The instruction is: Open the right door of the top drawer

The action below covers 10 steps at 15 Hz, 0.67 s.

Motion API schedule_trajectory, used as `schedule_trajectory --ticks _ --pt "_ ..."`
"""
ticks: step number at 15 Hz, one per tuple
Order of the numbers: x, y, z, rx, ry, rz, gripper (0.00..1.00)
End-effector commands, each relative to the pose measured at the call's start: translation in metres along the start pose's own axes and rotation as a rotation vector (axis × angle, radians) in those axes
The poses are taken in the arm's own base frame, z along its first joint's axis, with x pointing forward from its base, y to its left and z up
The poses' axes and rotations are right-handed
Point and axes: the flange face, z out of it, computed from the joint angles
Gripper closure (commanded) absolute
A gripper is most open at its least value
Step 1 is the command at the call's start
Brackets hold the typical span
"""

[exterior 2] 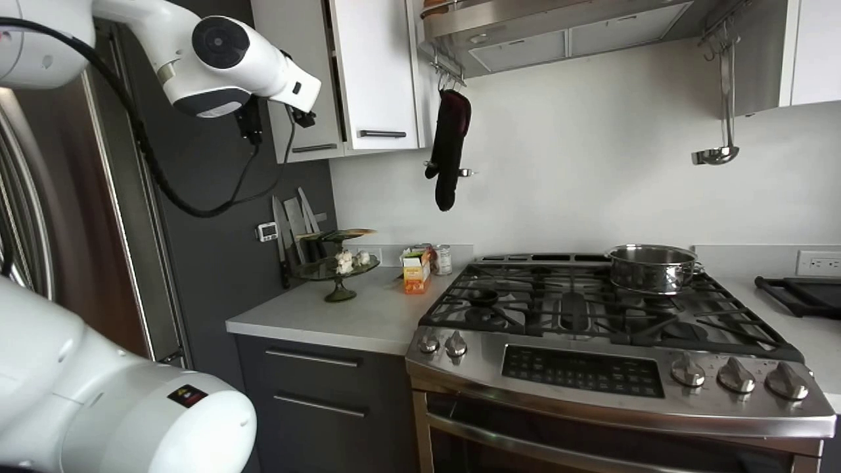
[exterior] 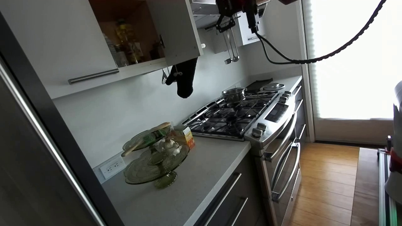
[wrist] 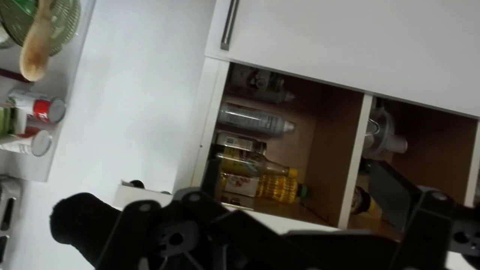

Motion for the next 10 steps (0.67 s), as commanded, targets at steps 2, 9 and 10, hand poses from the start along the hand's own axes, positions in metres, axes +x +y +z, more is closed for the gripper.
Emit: schedule_trajectory --ticks 2,9,10 --pt "0.034 -0.016 0.023 0.069 0.121 -0.018 0.0" --pt "0.07 -0.019 0.036 0.11 0.235 -0.005 0.0" --pt "0.074 -0.019 0.037 0.117 0.246 0.002 0.0"
